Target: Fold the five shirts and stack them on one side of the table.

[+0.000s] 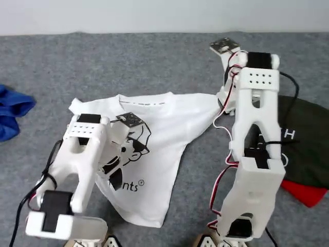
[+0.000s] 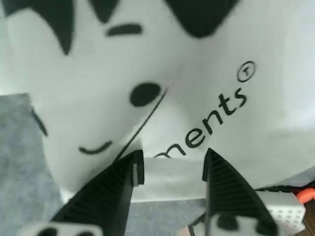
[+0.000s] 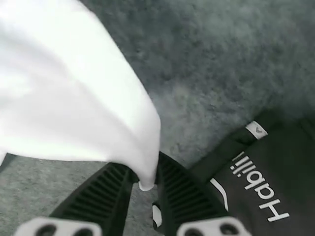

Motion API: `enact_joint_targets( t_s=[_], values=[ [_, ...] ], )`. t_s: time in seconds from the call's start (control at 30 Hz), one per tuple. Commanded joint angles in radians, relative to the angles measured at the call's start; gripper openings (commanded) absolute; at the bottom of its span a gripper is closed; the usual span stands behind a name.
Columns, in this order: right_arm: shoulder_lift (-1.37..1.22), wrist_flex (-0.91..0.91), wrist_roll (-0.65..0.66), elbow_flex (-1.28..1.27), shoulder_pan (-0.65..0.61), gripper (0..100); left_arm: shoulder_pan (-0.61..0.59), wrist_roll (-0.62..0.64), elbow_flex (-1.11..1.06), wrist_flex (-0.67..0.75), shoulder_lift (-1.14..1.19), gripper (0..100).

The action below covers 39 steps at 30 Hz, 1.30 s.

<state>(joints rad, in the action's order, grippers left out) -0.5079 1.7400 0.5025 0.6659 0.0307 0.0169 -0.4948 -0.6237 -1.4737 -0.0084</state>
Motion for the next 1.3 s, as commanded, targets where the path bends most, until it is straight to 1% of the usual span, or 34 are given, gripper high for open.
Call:
enact_joint_targets(
  t_s=[0.0,0.07,0.17,0.33,0.47,0.63,0.73,0.8,0.9,0.97,1.13,1.27],
  values=[
    [0.035,0.015,0.008,0.012,0.033,1.0,0.000,-0.009,0.015,0.066,0.051,19],
    [0.036,0.022,0.005,0.014,0.041,1.0,-0.002,-0.009,0.019,0.104,0.107,17],
    [0.039,0.030,0.003,0.014,0.058,1.0,-0.005,0.021,0.102,0.106,0.207,15],
    [0.085,0.030,0.006,0.014,0.082,1.0,-0.072,0.114,0.380,0.092,0.356,10],
    [0.110,0.030,0.009,0.014,0.079,1.0,-0.083,0.155,0.668,-0.014,0.433,8],
    [0.107,0.030,0.008,0.012,0.074,1.0,-0.075,0.241,1.027,-0.109,0.454,8],
    [0.107,0.030,0.006,0.012,0.073,1.0,-0.064,0.238,1.178,-0.199,0.456,8],
    [0.107,0.030,0.008,0.009,0.064,1.0,-0.052,0.193,1.239,-0.275,0.454,11],
    [0.107,0.030,0.008,0.008,0.050,1.0,-0.035,0.175,1.228,-0.282,0.434,17],
    [0.105,0.030,0.008,0.008,0.038,1.0,-0.029,0.149,1.201,-0.282,0.423,19],
    [0.104,0.030,0.006,0.008,0.021,1.0,-0.018,0.091,1.092,-0.282,0.411,19],
    [0.104,0.022,0.008,0.008,0.021,1.0,0.032,0.026,0.934,-0.282,0.359,19]
  ],
)
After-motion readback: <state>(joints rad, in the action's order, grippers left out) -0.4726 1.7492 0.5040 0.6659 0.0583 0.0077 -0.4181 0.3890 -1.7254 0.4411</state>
